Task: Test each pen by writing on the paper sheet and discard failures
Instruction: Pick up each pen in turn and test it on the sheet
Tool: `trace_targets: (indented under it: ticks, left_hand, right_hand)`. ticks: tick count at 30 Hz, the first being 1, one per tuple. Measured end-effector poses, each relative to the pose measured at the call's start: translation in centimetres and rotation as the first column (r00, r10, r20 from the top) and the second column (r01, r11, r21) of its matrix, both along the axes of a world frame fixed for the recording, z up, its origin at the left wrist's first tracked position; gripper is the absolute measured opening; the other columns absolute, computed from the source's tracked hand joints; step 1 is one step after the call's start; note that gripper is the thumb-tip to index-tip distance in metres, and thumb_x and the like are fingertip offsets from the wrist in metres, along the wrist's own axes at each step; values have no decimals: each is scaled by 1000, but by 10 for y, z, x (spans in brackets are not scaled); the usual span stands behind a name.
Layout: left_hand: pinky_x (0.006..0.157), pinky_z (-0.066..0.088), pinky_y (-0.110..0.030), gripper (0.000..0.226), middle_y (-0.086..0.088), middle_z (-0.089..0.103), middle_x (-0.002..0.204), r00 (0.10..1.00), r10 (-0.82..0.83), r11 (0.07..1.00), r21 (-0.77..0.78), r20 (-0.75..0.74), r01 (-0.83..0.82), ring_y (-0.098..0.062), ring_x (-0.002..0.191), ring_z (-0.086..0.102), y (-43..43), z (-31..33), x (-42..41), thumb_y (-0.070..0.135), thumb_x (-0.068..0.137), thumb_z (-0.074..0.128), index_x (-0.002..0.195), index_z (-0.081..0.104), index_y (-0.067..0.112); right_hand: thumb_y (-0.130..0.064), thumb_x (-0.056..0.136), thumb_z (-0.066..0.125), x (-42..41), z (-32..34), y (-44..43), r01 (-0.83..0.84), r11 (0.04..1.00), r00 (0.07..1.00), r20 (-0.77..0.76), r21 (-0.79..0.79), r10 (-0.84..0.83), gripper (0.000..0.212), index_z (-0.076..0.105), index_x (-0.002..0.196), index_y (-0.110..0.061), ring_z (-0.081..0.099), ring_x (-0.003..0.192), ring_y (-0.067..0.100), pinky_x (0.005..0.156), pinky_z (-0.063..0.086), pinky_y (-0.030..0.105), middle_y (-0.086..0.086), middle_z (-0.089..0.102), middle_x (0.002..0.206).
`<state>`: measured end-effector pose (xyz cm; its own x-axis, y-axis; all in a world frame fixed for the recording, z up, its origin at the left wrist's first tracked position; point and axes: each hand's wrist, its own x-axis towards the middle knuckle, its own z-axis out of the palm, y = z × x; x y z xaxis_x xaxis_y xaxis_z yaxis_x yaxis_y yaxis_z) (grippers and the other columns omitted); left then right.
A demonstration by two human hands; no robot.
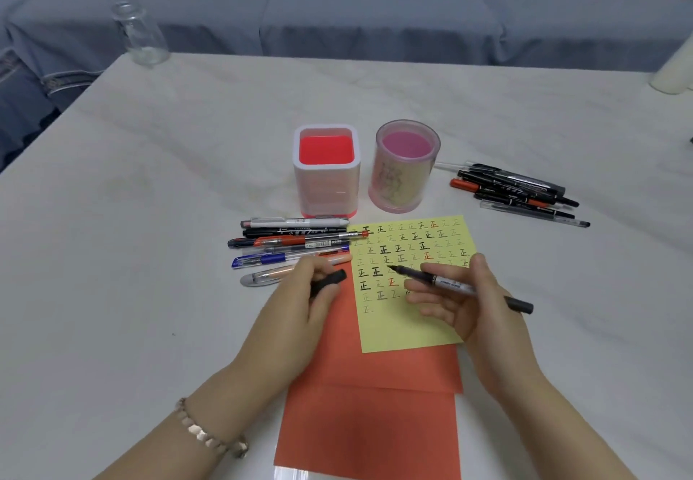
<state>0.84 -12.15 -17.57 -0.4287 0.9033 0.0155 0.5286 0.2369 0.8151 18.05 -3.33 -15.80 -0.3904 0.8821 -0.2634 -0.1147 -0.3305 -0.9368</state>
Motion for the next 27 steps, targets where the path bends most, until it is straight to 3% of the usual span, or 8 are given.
trace_targets:
  ticks: [3,6,12,17,20,22,24,27]
  left_hand:
    - [69,36,-2,22,23,59,87,992,-26,995,102,127,14,14,85,52,1,17,15,12,92,53,89,48,33]
    - [71,36,-2,24,27,56,92,986,-76,988,147,150,53,11,86,52,2,27,22,8,91,54,89,49,31]
    - [73,36,-3,25,20,60,88,979,-104,988,129,178,82,9,88,52,2,32,27,8,90,55,88,50,33]
    - [75,37,-6,28,14,59,94,982,-157,983,111,103,145,2,92,51,3,30,27,9,90,56,87,49,37]
    - [77,38,-9,25,11,58,97,975,-217,971,113,52,210,-2,92,50,3,28,25,16,91,56,90,49,40]
    - [74,36,-8,16,15,56,93,957,-288,953,104,23,284,-1,88,49,3,30,26,27,88,53,89,48,42]
    - [69,36,-7,10,18,56,84,936,-352,932,102,22,348,2,81,49,5,35,31,34,84,51,86,47,42]
    - [58,34,-11,12,19,56,69,922,-353,934,113,158,338,1,61,47,12,41,42,32,83,58,77,49,38]
  right_hand:
    - [-67,65,51,-1,10,-2,-17,1000,999,-51,-14,16,62,76,72,-11,71,70,28,59,54,23,21,72,77]
    - [-50,77,37,0,15,-1,-14,1000,998,-57,9,15,57,76,66,-10,70,68,27,59,55,22,21,71,71]
    - [-47,79,35,2,20,-2,-11,999,1000,-29,35,12,57,75,64,-9,69,66,25,60,55,23,20,71,67]
    - [-46,79,35,3,21,-4,-50,997,999,25,56,48,55,76,64,-13,68,64,25,62,54,24,19,71,67]
    - [-36,87,37,5,24,-4,-55,995,998,48,87,51,52,73,59,-12,63,55,16,57,52,20,13,67,56]
    - [-25,92,45,6,27,-4,-86,987,994,84,138,75,43,65,56,-14,55,48,12,51,46,15,9,60,49]
    - [-27,84,42,5,28,-6,-131,972,985,137,196,105,37,55,51,-17,46,43,10,47,40,13,7,55,45]
    - [-33,79,41,3,28,-5,-85,964,975,223,253,27,39,48,44,-18,35,37,7,42,32,12,1,42,36]
